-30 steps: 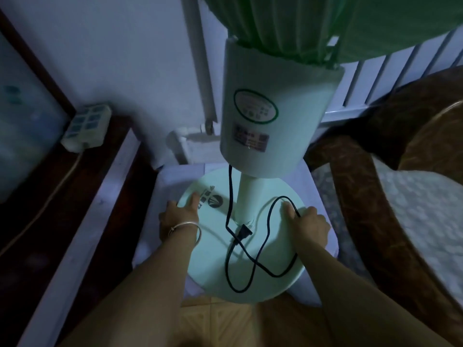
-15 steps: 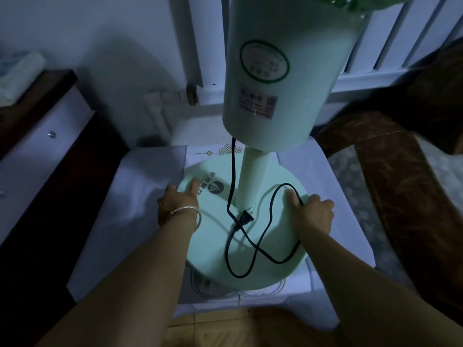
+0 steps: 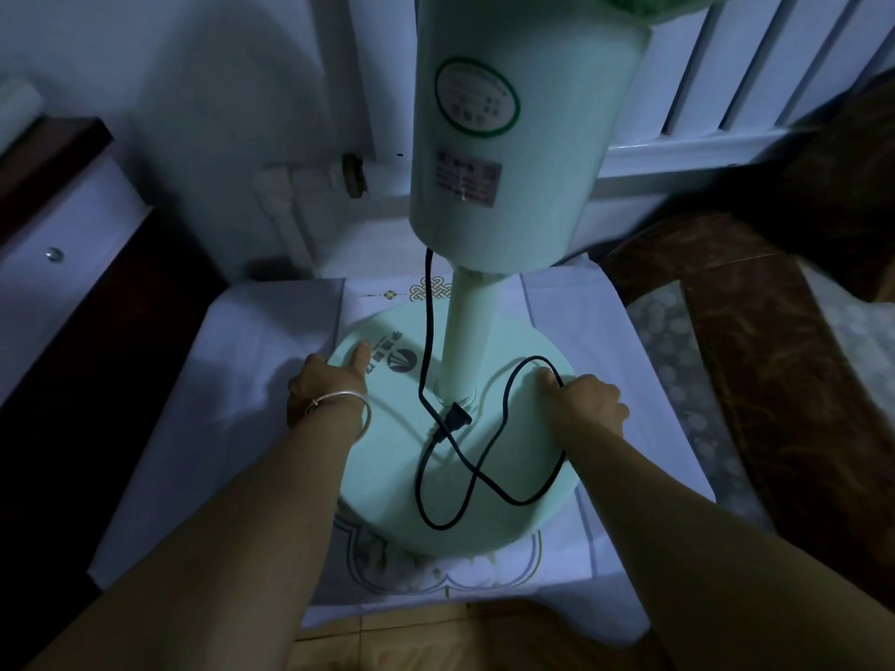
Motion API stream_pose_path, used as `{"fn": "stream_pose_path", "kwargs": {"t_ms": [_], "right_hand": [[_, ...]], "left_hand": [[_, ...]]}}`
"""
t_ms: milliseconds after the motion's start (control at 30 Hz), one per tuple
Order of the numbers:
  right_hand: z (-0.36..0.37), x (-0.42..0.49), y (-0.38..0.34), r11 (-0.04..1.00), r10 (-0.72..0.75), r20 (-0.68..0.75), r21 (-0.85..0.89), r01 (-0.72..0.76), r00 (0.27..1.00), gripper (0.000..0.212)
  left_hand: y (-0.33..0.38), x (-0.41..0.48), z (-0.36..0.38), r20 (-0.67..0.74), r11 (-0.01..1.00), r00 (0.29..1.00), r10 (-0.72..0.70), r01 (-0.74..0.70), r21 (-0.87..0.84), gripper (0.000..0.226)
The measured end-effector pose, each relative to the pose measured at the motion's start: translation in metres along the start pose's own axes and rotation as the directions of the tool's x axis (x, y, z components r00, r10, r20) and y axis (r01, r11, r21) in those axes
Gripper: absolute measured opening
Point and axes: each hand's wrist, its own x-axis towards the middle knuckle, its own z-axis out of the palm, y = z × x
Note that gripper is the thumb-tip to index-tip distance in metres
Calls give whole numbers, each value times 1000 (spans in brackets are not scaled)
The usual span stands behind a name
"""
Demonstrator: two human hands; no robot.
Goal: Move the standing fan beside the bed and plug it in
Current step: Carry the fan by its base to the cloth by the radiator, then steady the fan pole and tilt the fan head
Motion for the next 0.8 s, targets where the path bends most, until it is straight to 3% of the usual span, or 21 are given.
{"fn": "stream_pose_path", "kwargs": {"t_ms": [233, 333, 433, 467, 533, 600, 667, 800], "right_hand": [[-8, -5, -8, 994, 15, 39, -113, -11, 999, 51], [-15, -15, -15, 964, -173, -78, -217, 153, 982, 42], [-19, -27, -29, 830, -557, 1, 30, 557, 830, 52], [-19, -33, -35, 772, -632, 69, 145, 619, 772, 59], [-14, -42, -47, 709, -697, 182, 322, 628, 694, 67], [-11, -49, -56, 705, -691, 247, 435, 560, 679, 56], [-9, -53, -60, 706, -682, 253, 473, 527, 686, 41], [-6, -56, -63, 692, -697, 217, 454, 561, 683, 37]], "left_hand": [[1, 7, -3, 54, 998, 998, 13, -16, 57, 78], [3, 9, -4, 75, 997, 997, 26, -31, 73, 79], [2, 14, -4, 88, 995, 996, 24, -33, 96, 78], [2, 16, -5, 99, 994, 995, 26, -37, 105, 79], [2, 19, -6, 123, 994, 992, 30, -43, 102, 79], [3, 22, -6, 148, 995, 989, 17, -32, 99, 82], [4, 24, -6, 160, 993, 987, -13, -6, 118, 87], [10, 27, -6, 173, 992, 983, -63, 44, 115, 84]]}}
